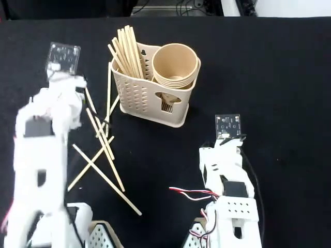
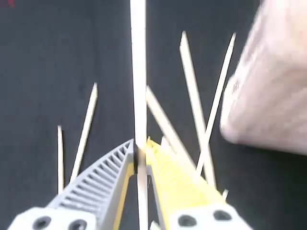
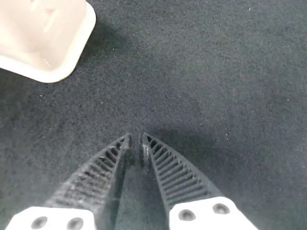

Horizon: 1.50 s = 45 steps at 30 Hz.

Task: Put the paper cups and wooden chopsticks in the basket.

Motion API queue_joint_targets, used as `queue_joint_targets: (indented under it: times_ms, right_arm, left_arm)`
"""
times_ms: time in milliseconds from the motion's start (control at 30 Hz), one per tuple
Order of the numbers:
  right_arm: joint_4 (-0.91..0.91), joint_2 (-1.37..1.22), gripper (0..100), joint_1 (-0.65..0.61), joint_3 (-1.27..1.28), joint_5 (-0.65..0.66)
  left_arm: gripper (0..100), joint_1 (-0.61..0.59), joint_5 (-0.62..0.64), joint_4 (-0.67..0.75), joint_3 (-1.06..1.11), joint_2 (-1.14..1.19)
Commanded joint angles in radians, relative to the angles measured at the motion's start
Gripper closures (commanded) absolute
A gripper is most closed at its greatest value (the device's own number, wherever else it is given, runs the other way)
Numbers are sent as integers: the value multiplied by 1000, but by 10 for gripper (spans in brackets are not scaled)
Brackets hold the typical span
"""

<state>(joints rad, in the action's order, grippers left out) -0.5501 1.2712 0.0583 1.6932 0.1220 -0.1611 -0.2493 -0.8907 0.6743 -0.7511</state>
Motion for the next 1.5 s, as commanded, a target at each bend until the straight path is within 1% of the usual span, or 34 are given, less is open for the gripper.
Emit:
queue_joint_targets:
  times_ms: [0,133,167,233,300,400,500,600,767,867,1133,1167,1233,1267,1333,1467]
  right_arm:
    - [-5,15,959,-14,-1,11]
    - [-5,15,959,-14,-1,11]
    - [-5,15,959,-14,-1,11]
    - [-5,15,959,-14,-1,11]
    - [-5,15,959,-14,-1,11]
    - [-5,15,959,-14,-1,11]
    - [-5,15,959,-14,-1,11]
    - [-5,15,959,-14,-1,11]
    - [-5,15,959,-14,-1,11]
    - [-3,15,959,-14,-1,11]
    - [-3,15,959,-14,-1,11]
    - [-3,15,959,-14,-1,11]
    - [-3,15,959,-14,-1,11]
    - [-3,15,959,-14,-1,11]
    - [-3,15,959,-14,-1,11]
    - [-3,15,959,-14,-1,11]
  left_arm:
    - [970,104,97,322,189,-379]
    - [970,185,204,689,302,-568]
    - [970,202,229,760,306,-589]
    - [970,220,267,818,260,-605]
    - [970,236,305,818,185,-586]
    - [970,252,368,824,74,-497]
    - [970,274,407,818,-30,-358]
    - [970,294,413,818,-73,-204]
    - [971,303,414,824,-68,-32]
    - [971,295,413,827,-41,17]
    - [966,305,413,825,62,34]
    - [958,303,413,821,68,35]
    - [904,302,413,816,87,32]
    - [873,302,413,802,94,28]
    - [838,303,413,723,74,26]
    - [833,275,413,466,-82,26]
